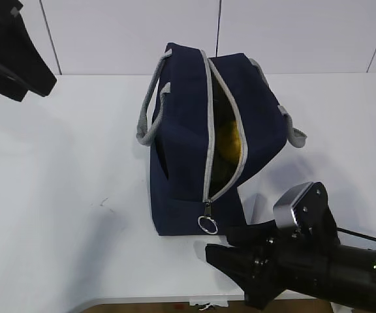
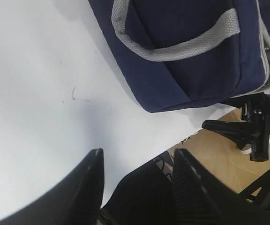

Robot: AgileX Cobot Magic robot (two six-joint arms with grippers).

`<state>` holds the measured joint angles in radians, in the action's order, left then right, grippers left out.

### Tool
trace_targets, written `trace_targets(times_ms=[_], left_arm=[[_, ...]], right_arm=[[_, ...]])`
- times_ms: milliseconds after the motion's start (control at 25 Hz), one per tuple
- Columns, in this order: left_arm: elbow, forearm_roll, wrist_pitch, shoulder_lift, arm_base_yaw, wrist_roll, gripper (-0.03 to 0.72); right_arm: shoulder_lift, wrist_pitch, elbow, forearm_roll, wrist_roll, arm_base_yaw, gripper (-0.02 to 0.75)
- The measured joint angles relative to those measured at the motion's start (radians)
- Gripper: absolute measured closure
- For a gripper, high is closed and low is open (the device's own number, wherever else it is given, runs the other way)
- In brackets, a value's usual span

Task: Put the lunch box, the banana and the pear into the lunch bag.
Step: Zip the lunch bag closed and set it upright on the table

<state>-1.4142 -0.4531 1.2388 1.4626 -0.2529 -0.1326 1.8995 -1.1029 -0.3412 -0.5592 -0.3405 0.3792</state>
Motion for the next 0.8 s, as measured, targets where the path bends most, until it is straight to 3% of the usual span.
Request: trace_targets(times_ms=[800], left_arm=[[0.0,0.001,0.0,0.0,0.0,0.0,0.337]], right_arm=[[0.008,-0.004,-0.066,-0.076,-0.045,0.0,0.305]])
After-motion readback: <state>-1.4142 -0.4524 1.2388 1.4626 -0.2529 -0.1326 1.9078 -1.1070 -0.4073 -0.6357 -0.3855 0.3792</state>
